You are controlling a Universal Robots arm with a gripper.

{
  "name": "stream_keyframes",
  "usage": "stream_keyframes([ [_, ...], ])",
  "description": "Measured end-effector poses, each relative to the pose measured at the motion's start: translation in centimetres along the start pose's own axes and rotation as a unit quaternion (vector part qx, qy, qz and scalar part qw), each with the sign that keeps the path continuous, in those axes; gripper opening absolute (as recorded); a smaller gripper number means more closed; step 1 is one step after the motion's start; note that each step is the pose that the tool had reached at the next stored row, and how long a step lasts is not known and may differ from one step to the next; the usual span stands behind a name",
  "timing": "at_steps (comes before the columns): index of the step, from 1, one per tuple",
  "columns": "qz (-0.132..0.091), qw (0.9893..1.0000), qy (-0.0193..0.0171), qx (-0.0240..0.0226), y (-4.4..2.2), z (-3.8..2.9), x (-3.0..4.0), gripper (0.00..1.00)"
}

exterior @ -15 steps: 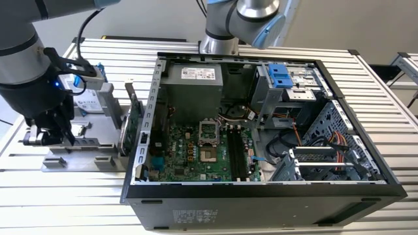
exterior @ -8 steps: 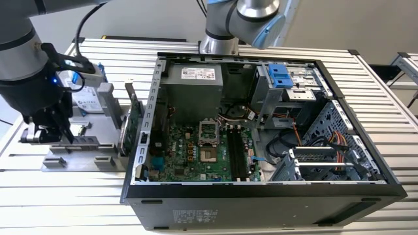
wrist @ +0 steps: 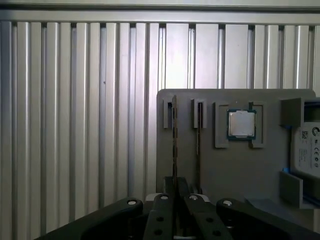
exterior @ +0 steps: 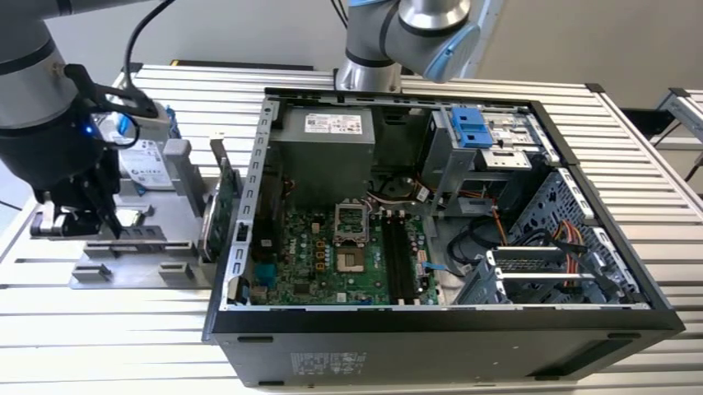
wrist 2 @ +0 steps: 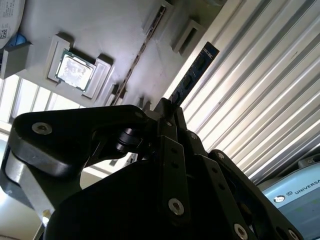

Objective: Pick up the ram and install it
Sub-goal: 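Pick up the ram and move it above insertion slot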

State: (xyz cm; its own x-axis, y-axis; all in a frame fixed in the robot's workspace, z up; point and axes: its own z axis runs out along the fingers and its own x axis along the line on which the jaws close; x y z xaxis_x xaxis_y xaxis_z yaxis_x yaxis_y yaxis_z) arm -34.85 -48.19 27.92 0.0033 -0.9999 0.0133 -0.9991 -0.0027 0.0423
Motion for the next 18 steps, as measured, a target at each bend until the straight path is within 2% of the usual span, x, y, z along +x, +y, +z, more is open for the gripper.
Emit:
stream_keyframes([
  [18, 0.000, 1.0000, 0.0000, 0.0000, 0.06, -1.28, 0.02, 0.00],
])
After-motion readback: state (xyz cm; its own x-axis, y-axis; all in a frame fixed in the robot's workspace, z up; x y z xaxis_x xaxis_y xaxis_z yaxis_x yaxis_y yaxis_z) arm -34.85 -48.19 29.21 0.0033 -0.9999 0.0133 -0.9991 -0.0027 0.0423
